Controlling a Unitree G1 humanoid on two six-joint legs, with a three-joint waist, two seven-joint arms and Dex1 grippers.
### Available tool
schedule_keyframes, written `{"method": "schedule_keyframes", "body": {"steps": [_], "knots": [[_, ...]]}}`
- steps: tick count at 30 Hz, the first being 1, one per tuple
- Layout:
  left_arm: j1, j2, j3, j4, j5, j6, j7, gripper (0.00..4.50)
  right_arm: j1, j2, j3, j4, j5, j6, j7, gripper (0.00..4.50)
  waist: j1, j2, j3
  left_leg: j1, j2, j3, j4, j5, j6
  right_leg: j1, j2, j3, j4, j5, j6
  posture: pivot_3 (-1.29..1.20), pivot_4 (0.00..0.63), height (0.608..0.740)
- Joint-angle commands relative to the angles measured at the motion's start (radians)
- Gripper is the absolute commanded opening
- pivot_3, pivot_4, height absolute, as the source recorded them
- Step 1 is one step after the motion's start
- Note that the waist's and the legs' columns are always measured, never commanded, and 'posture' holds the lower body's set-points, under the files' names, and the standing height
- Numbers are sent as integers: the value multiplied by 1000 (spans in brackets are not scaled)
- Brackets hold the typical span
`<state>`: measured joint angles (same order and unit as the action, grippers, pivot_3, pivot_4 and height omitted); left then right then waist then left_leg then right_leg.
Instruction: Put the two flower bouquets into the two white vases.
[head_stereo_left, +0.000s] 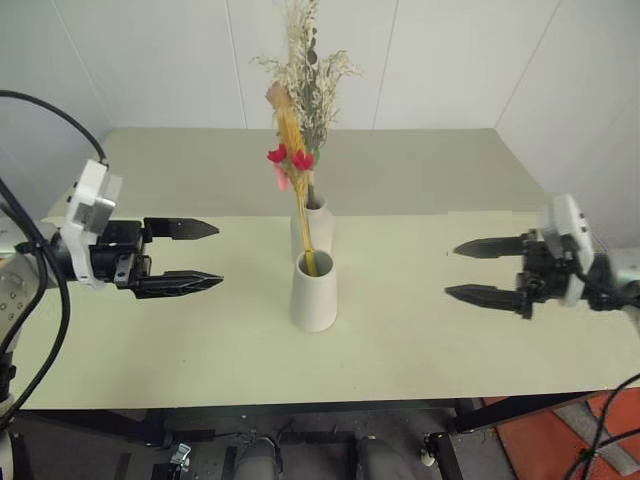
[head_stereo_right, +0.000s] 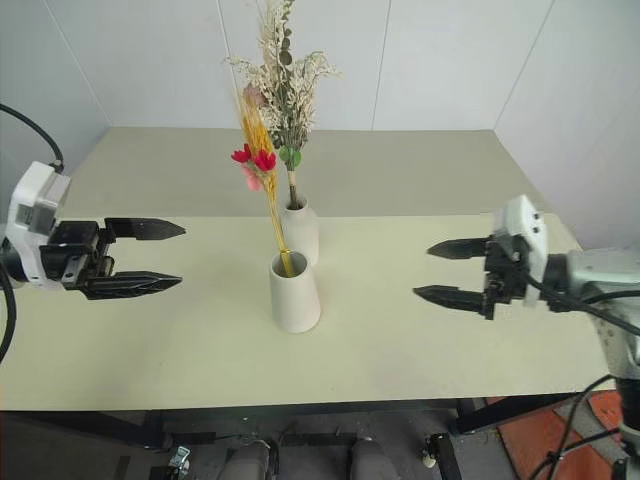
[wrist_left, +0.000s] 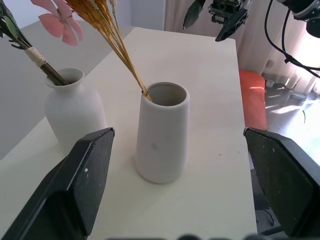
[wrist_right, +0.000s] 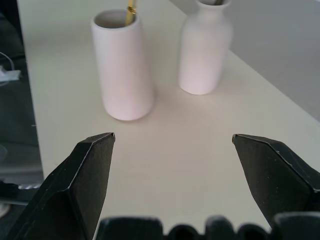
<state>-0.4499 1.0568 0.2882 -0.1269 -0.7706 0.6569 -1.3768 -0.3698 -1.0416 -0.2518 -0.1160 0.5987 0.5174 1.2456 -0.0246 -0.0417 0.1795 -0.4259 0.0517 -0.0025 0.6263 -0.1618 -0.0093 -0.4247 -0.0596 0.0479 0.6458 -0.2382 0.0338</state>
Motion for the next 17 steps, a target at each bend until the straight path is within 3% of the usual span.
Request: {"method": "schedule_keyframes", "body": {"steps": [1, 17], "knots": [[9, 10, 41, -23, -15, -11, 0, 4500, 2, -37, -64, 27, -15, -49, 21, 4475, 0, 0, 0, 0, 0, 0, 0, 0, 0, 0, 0, 0, 0, 0, 0, 0, 150, 740], [16, 0, 28, -32, -33, -12, 5, 4500, 38, -40, -79, 34, -54, -90, -13, 4475, 8, 0, 0, 1, 0, 1, 0, 0, 0, 1, 0, 0, 0, 0, 0, 0, 150, 740]]}}
